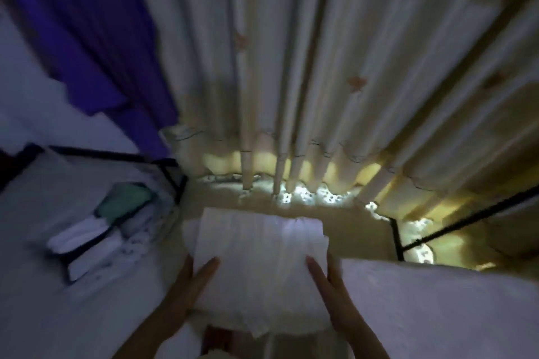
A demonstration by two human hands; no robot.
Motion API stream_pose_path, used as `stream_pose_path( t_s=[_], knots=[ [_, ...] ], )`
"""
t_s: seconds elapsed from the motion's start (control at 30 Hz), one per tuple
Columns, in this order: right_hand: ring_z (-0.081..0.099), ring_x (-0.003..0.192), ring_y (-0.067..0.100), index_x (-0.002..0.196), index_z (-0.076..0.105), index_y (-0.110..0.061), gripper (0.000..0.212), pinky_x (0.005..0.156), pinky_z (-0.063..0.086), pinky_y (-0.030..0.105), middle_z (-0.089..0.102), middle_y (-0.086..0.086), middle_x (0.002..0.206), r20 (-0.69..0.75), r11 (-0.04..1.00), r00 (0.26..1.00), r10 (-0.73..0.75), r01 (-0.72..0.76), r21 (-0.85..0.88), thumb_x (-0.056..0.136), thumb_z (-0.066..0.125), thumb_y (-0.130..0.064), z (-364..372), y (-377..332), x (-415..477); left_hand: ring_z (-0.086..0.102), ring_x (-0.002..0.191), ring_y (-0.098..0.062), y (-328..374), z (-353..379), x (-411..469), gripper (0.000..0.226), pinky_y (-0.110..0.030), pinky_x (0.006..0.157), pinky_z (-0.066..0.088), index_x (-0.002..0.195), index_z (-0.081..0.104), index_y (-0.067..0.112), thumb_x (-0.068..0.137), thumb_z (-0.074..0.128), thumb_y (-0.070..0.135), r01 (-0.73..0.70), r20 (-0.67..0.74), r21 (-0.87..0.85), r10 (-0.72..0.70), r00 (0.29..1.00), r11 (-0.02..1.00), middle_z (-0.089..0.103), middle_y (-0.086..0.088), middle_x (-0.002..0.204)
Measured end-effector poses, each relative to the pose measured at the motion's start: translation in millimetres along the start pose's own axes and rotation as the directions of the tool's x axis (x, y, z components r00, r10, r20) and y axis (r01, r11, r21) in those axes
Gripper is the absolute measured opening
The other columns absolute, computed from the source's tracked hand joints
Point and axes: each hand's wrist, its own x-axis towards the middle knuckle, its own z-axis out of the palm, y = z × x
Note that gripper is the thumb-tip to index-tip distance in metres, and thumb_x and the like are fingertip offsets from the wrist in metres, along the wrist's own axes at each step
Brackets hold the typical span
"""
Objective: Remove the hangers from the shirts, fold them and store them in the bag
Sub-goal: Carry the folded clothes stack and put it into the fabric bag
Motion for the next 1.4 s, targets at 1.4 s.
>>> stream_pose_path(
  t_s=[1.4],
  knots=[
    [0.049, 0.123, 0.008, 0.138, 0.034, -0.048, 0.067, 0.103, 0.044, 0.039, 0.046, -0.012, 0.141, 0.735, 0.899, 0.588, 0.338, 0.029, -0.436, 0.079, 0.064, -0.053, 732, -1, 397, 0.059, 0.106, -0.007, -3, -536, 305, 0.072, -0.023, 0.073, 0.057, 0.132, 0.03, 0.044, 0.072, 0.069, 0.052, -0.224, -0.602, -0.496, -0.146, 0.785, 0.839, 0.055, 0.014, 0.124]
  ],
)
